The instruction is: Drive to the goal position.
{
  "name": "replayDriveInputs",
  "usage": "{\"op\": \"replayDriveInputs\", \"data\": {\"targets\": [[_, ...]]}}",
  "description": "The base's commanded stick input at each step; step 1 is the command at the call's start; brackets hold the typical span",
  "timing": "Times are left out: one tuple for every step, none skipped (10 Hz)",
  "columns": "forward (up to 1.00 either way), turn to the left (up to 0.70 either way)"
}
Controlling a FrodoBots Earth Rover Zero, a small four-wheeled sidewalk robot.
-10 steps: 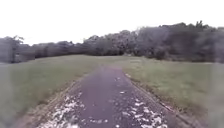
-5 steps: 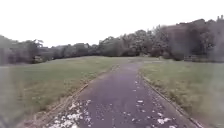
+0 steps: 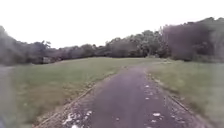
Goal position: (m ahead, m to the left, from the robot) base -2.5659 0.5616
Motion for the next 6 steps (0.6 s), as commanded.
{"op": "replayDriveInputs", "data": {"targets": [[0.70,0.00],[0.70,0.00],[0.70,0.00],[0.70,0.00],[0.70,0.00],[0.70,-0.06]]}}
